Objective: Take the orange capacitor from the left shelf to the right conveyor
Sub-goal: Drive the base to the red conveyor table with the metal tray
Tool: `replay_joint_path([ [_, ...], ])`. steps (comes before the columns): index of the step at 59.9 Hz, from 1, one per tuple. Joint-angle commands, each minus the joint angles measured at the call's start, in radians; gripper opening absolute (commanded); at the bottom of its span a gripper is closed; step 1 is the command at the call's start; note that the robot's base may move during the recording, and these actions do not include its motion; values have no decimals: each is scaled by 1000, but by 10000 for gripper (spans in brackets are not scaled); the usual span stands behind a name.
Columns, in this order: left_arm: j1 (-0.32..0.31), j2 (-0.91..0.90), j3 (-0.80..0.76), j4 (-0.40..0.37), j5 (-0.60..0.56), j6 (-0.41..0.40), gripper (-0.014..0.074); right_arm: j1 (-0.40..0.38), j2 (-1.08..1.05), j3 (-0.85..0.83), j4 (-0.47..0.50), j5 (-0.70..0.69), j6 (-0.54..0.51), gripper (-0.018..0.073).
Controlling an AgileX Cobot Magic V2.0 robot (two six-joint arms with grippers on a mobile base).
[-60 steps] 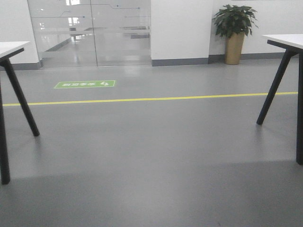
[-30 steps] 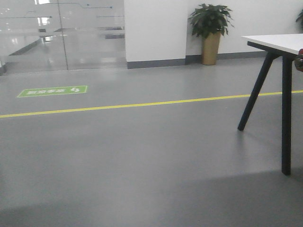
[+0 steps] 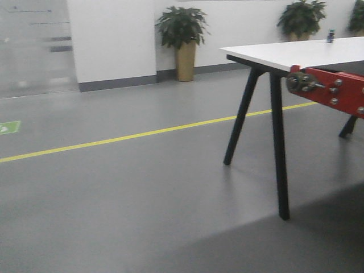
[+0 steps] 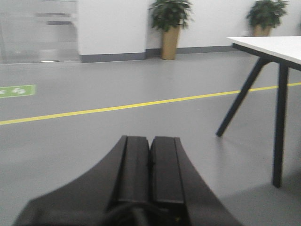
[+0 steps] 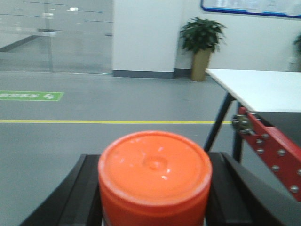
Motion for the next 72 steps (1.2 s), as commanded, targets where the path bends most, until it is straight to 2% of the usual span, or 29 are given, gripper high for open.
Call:
replay_joint_path([
  [1, -5, -11, -3, -2, -91, -2, -127, -3, 17, -28, -8, -89, 1, 49],
  [72, -5, -11, -3, -2, -91, -2, -127, -3, 17, -28, -8, -89, 1, 49],
])
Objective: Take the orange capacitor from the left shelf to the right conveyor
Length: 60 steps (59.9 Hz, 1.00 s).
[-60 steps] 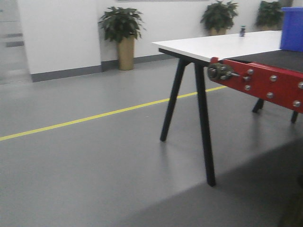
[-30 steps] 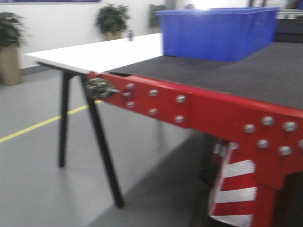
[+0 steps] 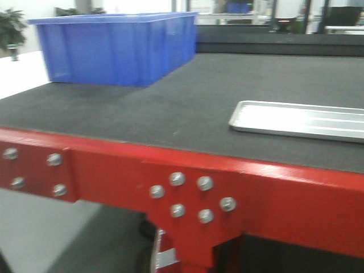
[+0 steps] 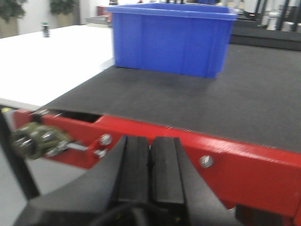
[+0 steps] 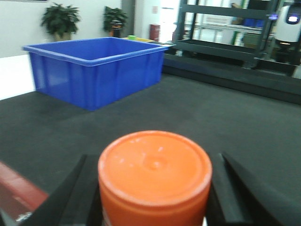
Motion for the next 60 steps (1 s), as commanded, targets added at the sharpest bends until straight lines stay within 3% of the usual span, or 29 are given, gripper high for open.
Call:
replay_joint_path([
  [1, -5, -11, -3, -2, -91, -2, -127, -3, 17, -28, -8, -89, 1, 49],
  [60, -5, -11, -3, -2, -91, -2, -127, -3, 17, -28, -8, -89, 1, 49],
])
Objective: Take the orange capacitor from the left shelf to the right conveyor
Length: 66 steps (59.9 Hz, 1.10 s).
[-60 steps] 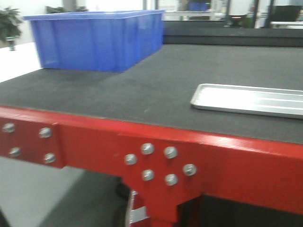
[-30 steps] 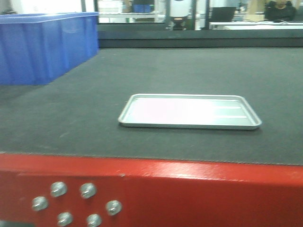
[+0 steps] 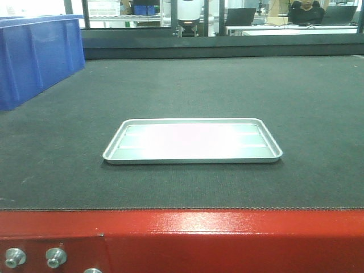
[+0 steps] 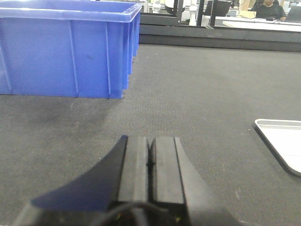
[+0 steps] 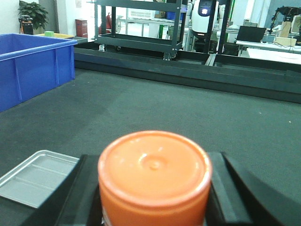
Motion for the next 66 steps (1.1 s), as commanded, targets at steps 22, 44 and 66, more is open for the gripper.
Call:
replay_joint_path([
  [22, -5, -11, -3, -2, -91, -2, -127, -3, 17, -28, -8, -89, 1, 49],
  [44, -5, -11, -3, -2, -91, -2, -127, -3, 61, -38, -8, -113, 1, 49],
  [66, -5, -11, -3, -2, -91, -2, -127, 91, 563, -202, -8, -448, 1, 49],
])
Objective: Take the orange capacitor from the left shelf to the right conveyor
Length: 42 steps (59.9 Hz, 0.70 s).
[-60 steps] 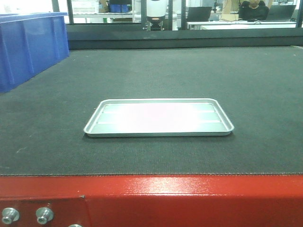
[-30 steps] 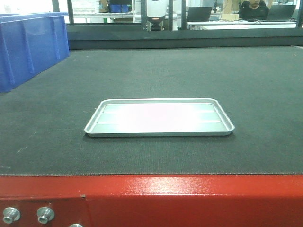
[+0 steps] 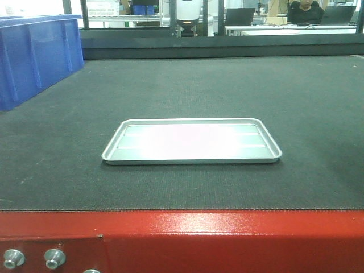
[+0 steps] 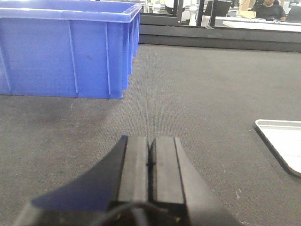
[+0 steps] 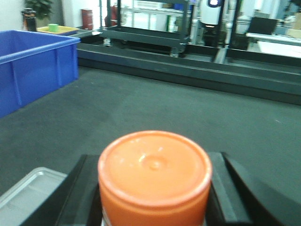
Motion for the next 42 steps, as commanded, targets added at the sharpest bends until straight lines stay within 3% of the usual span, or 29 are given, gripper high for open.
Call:
replay_joint_path([
  [1, -5, -11, -3, -2, -91, -2, -127, 46, 140, -68, -8, -195, 1, 49],
  [13, -5, -11, -3, -2, -91, -2, -127, 173, 427, -84, -8, -486, 1, 49],
  [23, -5, -11, -3, -2, -91, -2, -127, 179, 639, -84, -33, -679, 1, 49],
  [33, -5, -11, -3, -2, -91, -2, -127, 177, 835, -84, -121, -867, 3, 49],
  [42, -5, -11, -3, -2, -91, -2, -127, 177, 967, -84, -172, -995, 95, 49],
])
